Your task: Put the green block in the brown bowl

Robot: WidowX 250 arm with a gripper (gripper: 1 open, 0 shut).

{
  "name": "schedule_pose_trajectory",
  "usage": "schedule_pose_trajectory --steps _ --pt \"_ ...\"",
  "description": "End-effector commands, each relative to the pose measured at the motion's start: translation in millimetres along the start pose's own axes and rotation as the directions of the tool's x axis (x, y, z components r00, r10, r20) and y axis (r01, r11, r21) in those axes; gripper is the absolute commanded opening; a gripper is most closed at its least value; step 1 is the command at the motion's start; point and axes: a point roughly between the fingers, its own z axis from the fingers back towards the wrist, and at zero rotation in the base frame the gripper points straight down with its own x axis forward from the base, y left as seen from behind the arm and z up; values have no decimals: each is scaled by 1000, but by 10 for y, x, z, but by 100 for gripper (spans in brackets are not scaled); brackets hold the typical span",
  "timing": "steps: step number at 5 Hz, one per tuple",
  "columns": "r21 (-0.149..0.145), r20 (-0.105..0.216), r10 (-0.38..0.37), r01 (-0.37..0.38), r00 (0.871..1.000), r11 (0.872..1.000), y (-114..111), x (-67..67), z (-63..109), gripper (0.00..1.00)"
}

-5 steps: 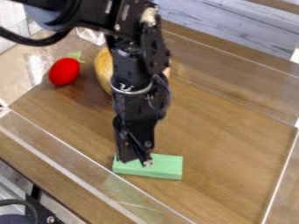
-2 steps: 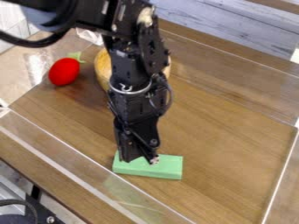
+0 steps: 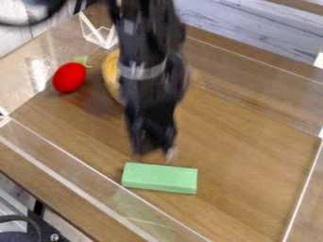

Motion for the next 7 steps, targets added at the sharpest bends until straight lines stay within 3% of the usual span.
schedule_pose_trajectory --steps 1,2,3,4,5,6,7 --pt "34 85 28 -31 996 999 175 15 295 0" --pt "11 124 24 -25 992 1000 134 -120 137 0" --pt "-5 148 -9 10 989 1000 88 -144 15 0" --pt "2 163 1 -1 987 1000 106 -129 44 0" --pt "-1 166 -86 87 982 996 123 -127 -24 0" --pt "-10 170 -178 182 969 983 124 -123 -153 100" --pt "-15 177 -155 160 972 987 103 -121 -234 100"
